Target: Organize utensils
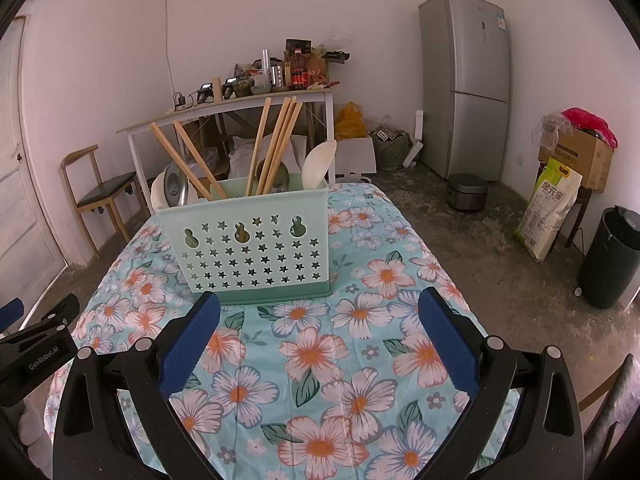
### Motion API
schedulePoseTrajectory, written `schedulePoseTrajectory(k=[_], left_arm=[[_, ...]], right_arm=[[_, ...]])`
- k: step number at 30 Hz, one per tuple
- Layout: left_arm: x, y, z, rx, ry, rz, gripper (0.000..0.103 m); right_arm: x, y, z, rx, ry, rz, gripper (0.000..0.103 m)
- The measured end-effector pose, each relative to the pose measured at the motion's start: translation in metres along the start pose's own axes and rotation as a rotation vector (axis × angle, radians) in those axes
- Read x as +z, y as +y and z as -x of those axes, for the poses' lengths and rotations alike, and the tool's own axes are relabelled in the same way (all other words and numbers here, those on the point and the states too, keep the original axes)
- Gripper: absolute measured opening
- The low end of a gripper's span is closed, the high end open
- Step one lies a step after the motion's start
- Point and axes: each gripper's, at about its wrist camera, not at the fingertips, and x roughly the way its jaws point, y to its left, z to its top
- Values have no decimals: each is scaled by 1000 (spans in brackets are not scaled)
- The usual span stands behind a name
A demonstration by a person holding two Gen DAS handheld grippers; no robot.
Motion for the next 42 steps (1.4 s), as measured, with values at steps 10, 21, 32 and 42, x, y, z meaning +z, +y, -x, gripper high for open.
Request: schedulePoseTrajectory(k=[10, 21, 32, 42], left_arm=[[0, 0, 0, 1, 0, 0, 94], [0, 0, 1, 1, 1, 0, 94], [0, 0, 0, 1, 1, 0, 94], [-1, 0, 0, -6, 7, -2, 94]], right_arm=[[0, 0, 0, 1, 1, -2, 96], [1, 1, 0, 1, 2, -4, 96], [1, 1, 0, 1, 4, -9, 96], [0, -1, 0, 4, 5, -13, 96]])
